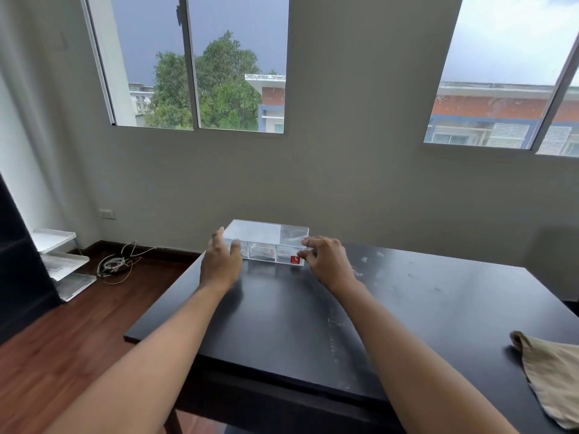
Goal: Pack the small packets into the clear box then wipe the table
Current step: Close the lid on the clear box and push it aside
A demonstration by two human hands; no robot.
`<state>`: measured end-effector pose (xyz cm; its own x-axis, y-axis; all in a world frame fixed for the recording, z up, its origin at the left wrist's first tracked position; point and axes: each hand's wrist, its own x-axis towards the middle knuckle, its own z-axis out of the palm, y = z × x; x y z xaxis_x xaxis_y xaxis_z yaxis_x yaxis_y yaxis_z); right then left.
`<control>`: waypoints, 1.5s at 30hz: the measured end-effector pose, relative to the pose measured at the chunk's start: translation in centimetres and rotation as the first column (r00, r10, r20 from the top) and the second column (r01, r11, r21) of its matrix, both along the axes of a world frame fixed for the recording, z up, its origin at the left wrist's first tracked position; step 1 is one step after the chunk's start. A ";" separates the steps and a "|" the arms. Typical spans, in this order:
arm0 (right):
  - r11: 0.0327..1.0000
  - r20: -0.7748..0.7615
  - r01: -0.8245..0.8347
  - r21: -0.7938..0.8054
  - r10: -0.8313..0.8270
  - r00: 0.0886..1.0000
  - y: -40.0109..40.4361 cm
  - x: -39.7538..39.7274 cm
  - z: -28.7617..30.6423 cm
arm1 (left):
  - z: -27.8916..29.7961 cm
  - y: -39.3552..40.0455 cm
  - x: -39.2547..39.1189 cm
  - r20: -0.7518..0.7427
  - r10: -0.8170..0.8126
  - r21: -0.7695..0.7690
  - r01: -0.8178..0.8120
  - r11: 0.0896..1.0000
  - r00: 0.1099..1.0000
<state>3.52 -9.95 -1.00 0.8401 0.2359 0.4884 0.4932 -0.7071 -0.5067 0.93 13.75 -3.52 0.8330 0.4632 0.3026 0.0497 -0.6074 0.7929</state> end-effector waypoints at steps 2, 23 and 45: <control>1.000 0.002 -0.002 -0.018 0.002 1.000 -0.7 -0.8 -0.3 | -0.2 -0.2 -0.8 -0.001 -0.002 0.052 0.002 0.999 1.000; 0.958 -0.047 0.238 -0.160 -0.248 0.968 -16.2 -8.5 0.6 | -1.0 -8.8 -7.4 0.070 -0.469 0.600 0.339 0.725 0.880; 0.893 -0.195 0.371 -0.255 -0.423 0.885 -20.4 -9.9 -2.9 | -1.6 -10.2 -5.5 -0.169 -0.420 0.591 0.432 0.681 0.892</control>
